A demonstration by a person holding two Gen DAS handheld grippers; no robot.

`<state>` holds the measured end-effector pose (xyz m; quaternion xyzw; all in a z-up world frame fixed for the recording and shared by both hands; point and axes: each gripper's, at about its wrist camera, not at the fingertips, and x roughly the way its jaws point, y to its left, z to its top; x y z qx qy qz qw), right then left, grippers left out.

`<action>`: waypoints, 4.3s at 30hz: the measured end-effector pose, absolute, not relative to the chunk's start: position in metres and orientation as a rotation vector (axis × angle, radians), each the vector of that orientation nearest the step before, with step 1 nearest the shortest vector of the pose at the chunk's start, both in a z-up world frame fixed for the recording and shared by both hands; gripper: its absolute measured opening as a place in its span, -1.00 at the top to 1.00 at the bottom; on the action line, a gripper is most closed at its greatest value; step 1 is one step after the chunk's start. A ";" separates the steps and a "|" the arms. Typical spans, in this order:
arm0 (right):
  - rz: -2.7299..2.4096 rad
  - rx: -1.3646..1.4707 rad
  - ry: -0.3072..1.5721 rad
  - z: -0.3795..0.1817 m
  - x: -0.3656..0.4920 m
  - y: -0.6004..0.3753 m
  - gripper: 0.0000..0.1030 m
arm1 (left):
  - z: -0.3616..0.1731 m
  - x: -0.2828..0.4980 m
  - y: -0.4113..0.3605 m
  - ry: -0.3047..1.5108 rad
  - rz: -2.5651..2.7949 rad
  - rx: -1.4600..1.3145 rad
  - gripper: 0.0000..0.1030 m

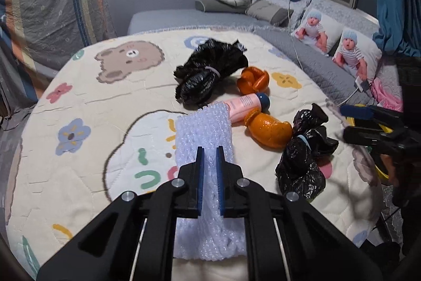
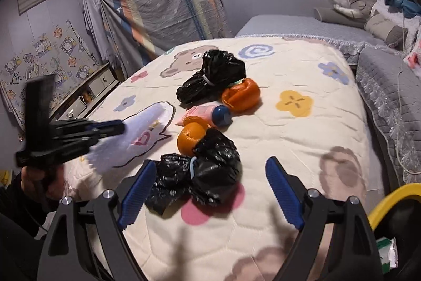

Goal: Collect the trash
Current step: 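Grasp the white mesh foam sleeve with the left tool while the right tool grasps a black bag, then carry the sleeve and black bag over the yellow bin and open both tools, then grasp the other black bag with the left tool while the right tool grasps an orange peel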

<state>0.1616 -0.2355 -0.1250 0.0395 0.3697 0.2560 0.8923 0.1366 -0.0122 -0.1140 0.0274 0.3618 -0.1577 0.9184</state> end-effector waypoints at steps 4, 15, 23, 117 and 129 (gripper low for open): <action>0.535 0.076 0.803 -0.135 0.175 -0.226 -0.59 | -0.104 0.121 0.004 0.693 -0.324 0.034 0.85; 0.520 0.070 0.852 -0.148 0.184 -0.213 0.34 | -0.079 0.098 0.030 0.587 -0.278 -0.040 0.85; 0.554 0.106 0.754 -0.120 0.152 -0.229 0.62 | -0.072 0.096 0.027 0.566 -0.283 -0.024 0.85; -0.350 0.262 0.545 -0.133 0.035 -0.462 -0.29 | -0.070 0.232 -0.169 0.471 -0.382 0.248 -0.79; -0.243 0.226 0.591 -0.126 0.087 -0.421 -0.29 | -0.117 0.300 -0.071 0.598 -0.373 0.277 -0.79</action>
